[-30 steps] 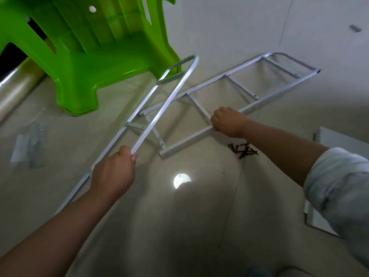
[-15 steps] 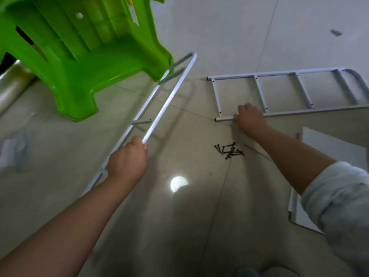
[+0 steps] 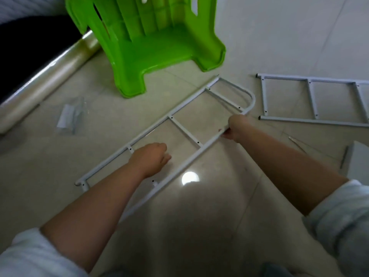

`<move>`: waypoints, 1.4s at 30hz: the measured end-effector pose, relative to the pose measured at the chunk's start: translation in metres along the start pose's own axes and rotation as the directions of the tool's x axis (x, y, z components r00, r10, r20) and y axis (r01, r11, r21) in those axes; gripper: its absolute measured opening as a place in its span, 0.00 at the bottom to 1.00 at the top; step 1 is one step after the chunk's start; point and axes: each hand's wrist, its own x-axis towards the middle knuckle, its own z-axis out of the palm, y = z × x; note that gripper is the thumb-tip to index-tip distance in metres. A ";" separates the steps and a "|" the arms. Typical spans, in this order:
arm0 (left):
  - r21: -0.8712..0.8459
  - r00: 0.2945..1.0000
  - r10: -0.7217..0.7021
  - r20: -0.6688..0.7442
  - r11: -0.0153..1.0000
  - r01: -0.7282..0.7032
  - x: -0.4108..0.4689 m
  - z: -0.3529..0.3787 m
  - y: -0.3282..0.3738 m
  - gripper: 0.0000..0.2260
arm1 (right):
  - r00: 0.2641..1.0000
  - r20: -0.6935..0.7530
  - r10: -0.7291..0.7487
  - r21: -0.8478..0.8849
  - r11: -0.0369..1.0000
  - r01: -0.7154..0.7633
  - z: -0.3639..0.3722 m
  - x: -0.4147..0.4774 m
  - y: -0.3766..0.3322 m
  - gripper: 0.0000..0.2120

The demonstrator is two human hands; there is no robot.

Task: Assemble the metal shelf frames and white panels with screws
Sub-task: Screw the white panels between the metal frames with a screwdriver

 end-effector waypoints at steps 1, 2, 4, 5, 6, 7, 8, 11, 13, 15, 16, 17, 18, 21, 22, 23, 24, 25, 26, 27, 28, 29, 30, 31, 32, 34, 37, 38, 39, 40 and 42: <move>0.012 0.998 -0.050 -0.037 0.999 0.051 0.002 0.005 -0.011 0.14 | 0.999 -0.038 -0.033 -0.075 0.997 0.030 0.002 0.001 0.005 0.07; 0.003 0.990 -0.121 -0.074 0.993 0.122 0.004 0.010 -0.023 0.14 | 0.993 -0.094 -0.065 -0.147 0.988 0.051 0.004 0.002 0.012 0.10; -0.095 0.947 -0.304 -0.104 0.951 0.295 0.005 0.016 -0.044 0.15 | 0.987 -0.099 -0.126 -0.227 0.969 0.101 0.011 -0.003 0.030 0.23; -0.142 0.920 -0.381 -0.094 0.919 0.367 0.005 0.017 -0.052 0.16 | 0.985 -0.076 -0.154 -0.307 0.944 0.124 0.015 -0.003 0.042 0.25; -0.163 0.899 -0.432 -0.074 0.894 0.416 0.004 0.019 -0.060 0.16 | 0.987 -0.059 -0.148 -0.392 0.913 0.113 0.021 -0.006 0.051 0.24; -0.163 0.885 -0.463 -0.037 0.877 0.452 0.003 0.020 -0.067 0.16 | 0.991 -0.037 -0.128 -0.439 0.893 0.099 0.026 -0.009 0.059 0.22; -0.155 0.878 -0.479 0.017 0.866 0.475 0.002 0.021 -0.073 0.17 | 0.994 0.003 -0.110 -0.468 0.878 0.099 0.032 -0.014 0.065 0.21; -0.085 0.891 -0.445 0.088 0.888 0.452 0.000 0.026 -0.087 0.17 | 0.989 0.056 -0.137 -0.552 0.821 0.144 0.050 -0.021 0.086 0.23; -0.027 0.912 -0.406 0.067 0.913 0.408 -0.001 0.031 -0.092 0.15 | 0.987 0.051 -0.149 -0.585 0.797 0.151 0.059 -0.026 0.095 0.20; -0.041 0.918 -0.385 0.096 0.920 0.390 -0.004 0.036 -0.094 0.13 | 0.989 0.022 -0.145 -0.595 0.793 0.130 0.062 -0.027 0.100 0.17; -0.079 0.919 -0.375 0.121 0.919 0.386 -0.006 0.039 -0.095 0.13 | 0.990 0.013 -0.144 -0.598 0.792 0.123 0.060 -0.026 0.100 0.19; -0.105 0.924 -0.351 0.150 0.924 0.368 -0.007 0.041 -0.096 0.12 | 0.987 0.014 -0.160 -0.604 0.786 0.136 0.056 -0.026 0.099 0.19; -0.111 0.935 -0.307 0.179 0.938 0.329 -0.008 0.043 -0.095 0.11 | 0.982 0.021 -0.190 -0.615 0.772 0.162 0.051 -0.028 0.097 0.20; -0.125 0.968 -0.209 0.137 0.966 0.226 -0.012 0.045 -0.091 0.09 | 0.957 0.060 -0.285 -0.609 0.749 0.262 0.034 -0.029 0.090 0.20; -0.117 0.976 -0.205 0.079 0.970 0.214 -0.014 0.043 -0.087 0.09 | 0.943 0.069 -0.325 -0.589 0.750 0.301 0.028 -0.030 0.085 0.18; -0.094 0.978 -0.208 0.015 0.974 0.208 -0.016 0.039 -0.082 0.09 | 0.931 0.069 -0.358 -0.560 0.759 0.333 0.023 -0.032 0.081 0.16; -0.061 0.978 -0.204 -0.041 0.978 0.201 -0.018 0.035 -0.076 0.10 | 0.920 0.058 -0.388 -0.517 0.776 0.361 0.017 -0.034 0.076 0.13; -0.031 0.978 -0.192 -0.083 0.981 0.190 -0.018 0.032 -0.069 0.10 | 0.909 0.037 -0.416 -0.470 0.795 0.383 0.011 -0.035 0.073 0.11; -0.024 0.978 -0.176 -0.113 0.984 0.175 -0.018 0.030 -0.062 0.11 | 0.896 0.008 -0.445 -0.423 0.810 0.406 0.005 -0.037 0.070 0.10; -0.036 0.977 -0.162 -0.137 0.987 0.159 -0.017 0.027 -0.055 0.11 | 0.884 -0.019 -0.468 -0.382 0.820 0.426 -0.001 -0.038 0.068 0.10; -0.052 0.975 -0.150 -0.163 0.988 0.144 -0.016 0.023 -0.047 0.11 | 0.870 -0.041 -0.491 -0.351 0.822 0.447 -0.006 -0.039 0.066 0.09; -0.069 0.971 -0.140 -0.194 0.989 0.129 -0.014 0.021 -0.039 0.10 | 0.856 -0.061 -0.514 -0.336 0.818 0.467 -0.012 -0.039 0.063 0.09; -0.091 0.965 -0.133 -0.228 0.989 0.115 -0.011 0.018 -0.033 0.10 | 0.841 -0.082 -0.534 -0.326 0.812 0.484 -0.019 -0.039 0.060 0.09; -0.123 0.954 -0.131 -0.268 0.987 0.101 -0.007 0.015 -0.027 0.09 | 0.825 -0.105 -0.556 -0.314 0.805 0.502 -0.025 -0.039 0.055 0.08; -0.150 0.940 -0.127 -0.316 0.985 0.083 -0.005 0.009 -0.019 0.08 | 0.808 -0.134 -0.574 -0.296 0.801 0.520 -0.031 -0.039 0.049 0.08; -0.197 0.918 -0.063 -0.391 0.980 -0.016 -0.003 -0.004 -0.001 0.06 | 0.779 -0.195 -0.596 -0.252 0.798 0.547 -0.046 -0.040 0.037 0.06; -0.205 0.869 0.023 -0.494 0.968 -0.142 0.004 -0.020 0.022 0.07 | 0.725 -0.254 -0.640 -0.240 0.768 0.593 -0.062 -0.041 0.015 0.06; -0.265 0.859 -0.029 -0.511 0.956 -0.125 0.008 -0.027 0.029 0.07 | 0.702 -0.262 -0.662 -0.244 0.749 0.616 -0.065 -0.041 0.005 0.09; -0.320 0.865 -0.087 -0.494 0.943 -0.088 0.011 -0.031 0.034 0.07 | 0.680 -0.264 -0.684 -0.245 0.729 0.639 -0.066 -0.042 -0.006 0.13; -0.368 0.853 -0.137 -0.503 0.927 -0.068 0.016 -0.035 0.038 0.07 | 0.659 -0.265 -0.704 -0.255 0.710 0.656 -0.066 -0.043 -0.018 0.16; -0.407 0.837 -0.198 -0.510 0.913 -0.032 0.018 -0.043 0.043 0.07 | 0.619 -0.237 -0.749 -0.312 0.662 0.682 -0.061 -0.046 -0.042 0.16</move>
